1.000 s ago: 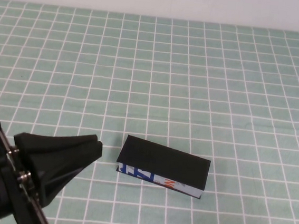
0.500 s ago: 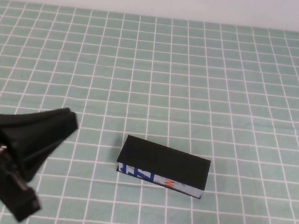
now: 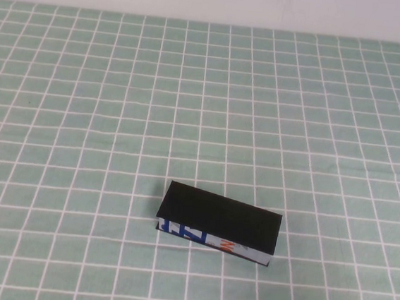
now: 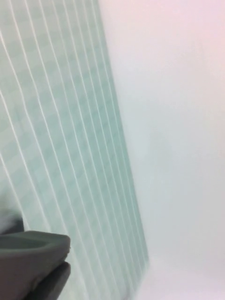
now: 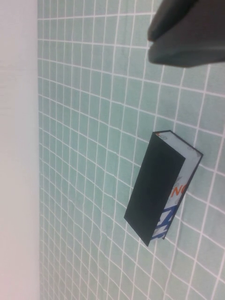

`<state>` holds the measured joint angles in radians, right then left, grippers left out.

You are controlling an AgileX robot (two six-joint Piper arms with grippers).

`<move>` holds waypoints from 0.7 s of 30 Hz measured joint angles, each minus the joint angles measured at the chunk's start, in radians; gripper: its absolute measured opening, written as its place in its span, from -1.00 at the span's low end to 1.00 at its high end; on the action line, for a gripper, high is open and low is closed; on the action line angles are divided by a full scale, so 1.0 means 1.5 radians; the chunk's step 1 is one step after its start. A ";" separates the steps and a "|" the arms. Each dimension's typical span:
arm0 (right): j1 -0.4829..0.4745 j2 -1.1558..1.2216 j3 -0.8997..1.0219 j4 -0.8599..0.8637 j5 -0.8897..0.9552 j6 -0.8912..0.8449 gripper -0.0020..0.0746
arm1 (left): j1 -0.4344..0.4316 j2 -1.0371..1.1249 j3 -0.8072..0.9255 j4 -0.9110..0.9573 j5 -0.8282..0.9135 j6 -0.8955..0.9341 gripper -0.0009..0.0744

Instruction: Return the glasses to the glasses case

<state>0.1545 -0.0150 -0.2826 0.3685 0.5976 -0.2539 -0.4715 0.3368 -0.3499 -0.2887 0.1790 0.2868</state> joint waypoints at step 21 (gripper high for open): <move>0.000 0.000 0.000 0.000 0.000 0.000 -0.98 | 0.243 -0.231 0.251 0.225 0.052 -0.220 -0.98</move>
<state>0.1545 -0.0150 -0.2826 0.3685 0.5976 -0.2539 -0.1070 -0.0098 0.0260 0.0486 0.2577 -0.0432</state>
